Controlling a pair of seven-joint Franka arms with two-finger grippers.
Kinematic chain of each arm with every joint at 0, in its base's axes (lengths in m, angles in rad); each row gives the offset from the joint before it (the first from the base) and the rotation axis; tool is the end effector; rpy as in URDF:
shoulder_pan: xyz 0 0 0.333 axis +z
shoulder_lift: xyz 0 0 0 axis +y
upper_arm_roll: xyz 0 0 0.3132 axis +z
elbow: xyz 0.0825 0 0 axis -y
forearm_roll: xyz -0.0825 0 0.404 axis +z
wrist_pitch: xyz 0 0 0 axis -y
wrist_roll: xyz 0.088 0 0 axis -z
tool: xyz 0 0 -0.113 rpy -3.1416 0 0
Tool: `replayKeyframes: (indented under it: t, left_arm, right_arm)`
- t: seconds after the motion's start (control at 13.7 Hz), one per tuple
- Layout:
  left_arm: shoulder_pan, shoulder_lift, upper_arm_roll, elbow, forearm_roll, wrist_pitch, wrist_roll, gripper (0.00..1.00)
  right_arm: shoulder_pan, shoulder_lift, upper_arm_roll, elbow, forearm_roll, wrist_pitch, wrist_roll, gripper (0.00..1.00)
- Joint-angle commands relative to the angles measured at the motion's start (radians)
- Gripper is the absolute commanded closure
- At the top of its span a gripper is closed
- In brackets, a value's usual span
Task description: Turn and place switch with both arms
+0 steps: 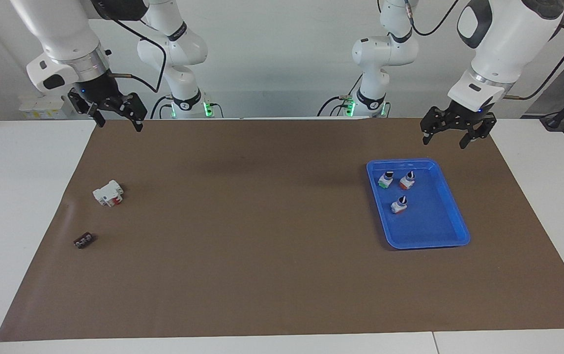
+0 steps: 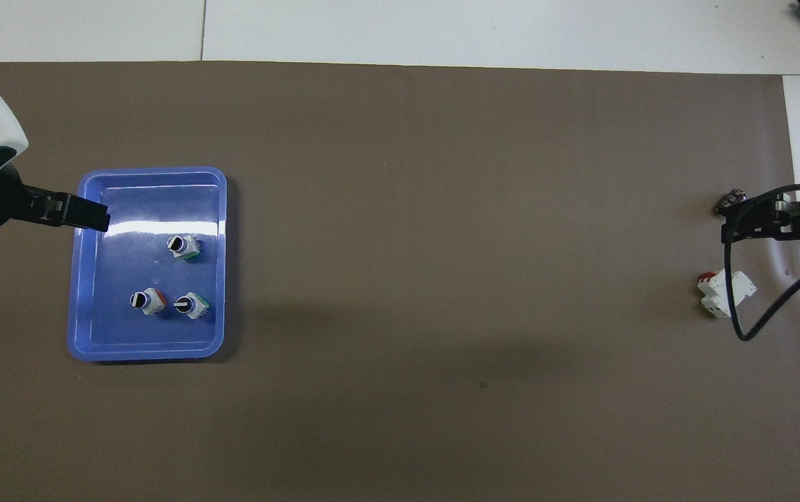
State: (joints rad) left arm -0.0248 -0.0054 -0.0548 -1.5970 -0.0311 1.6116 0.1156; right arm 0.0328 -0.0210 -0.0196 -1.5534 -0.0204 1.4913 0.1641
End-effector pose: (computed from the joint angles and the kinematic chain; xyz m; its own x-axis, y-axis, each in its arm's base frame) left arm 0.5746 -0.0493 0.6095 0.9810 -0.1926 0.0234 -0.1933 -0.9807 0.0283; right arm 0.5597 0.0048 0.6293 0.9877 -0.1519 -0.0373 -0.1510 -0.9882 0.0264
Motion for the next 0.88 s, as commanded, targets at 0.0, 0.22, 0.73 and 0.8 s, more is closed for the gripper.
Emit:
replayKeyframes:
  t: [0.0,0.22,0.73,0.8]
  left_arm:
    - [-0.012,-0.002,0.039,0.065,-0.003,-0.105,-0.013,0.00]
    - [-0.001,-0.039,0.053,0.028,-0.001,-0.139,-0.005,0.00]
    - [-0.004,-0.019,0.044,0.120,0.029,-0.258,-0.008,0.00]
    - [-0.004,-0.018,0.044,0.123,0.028,-0.266,-0.008,0.00]
  right_arm:
    - [-0.013,-0.023,0.006,-0.030,-0.006,0.000,-0.092,0.01]
    - [-0.014,-0.034,0.006,-0.043,-0.006,0.000,-0.087,0.01]
    - [-0.011,-0.039,0.006,-0.040,0.000,-0.005,-0.092,0.01]
    - [-0.011,-0.039,0.006,-0.040,0.000,-0.005,-0.092,0.01]
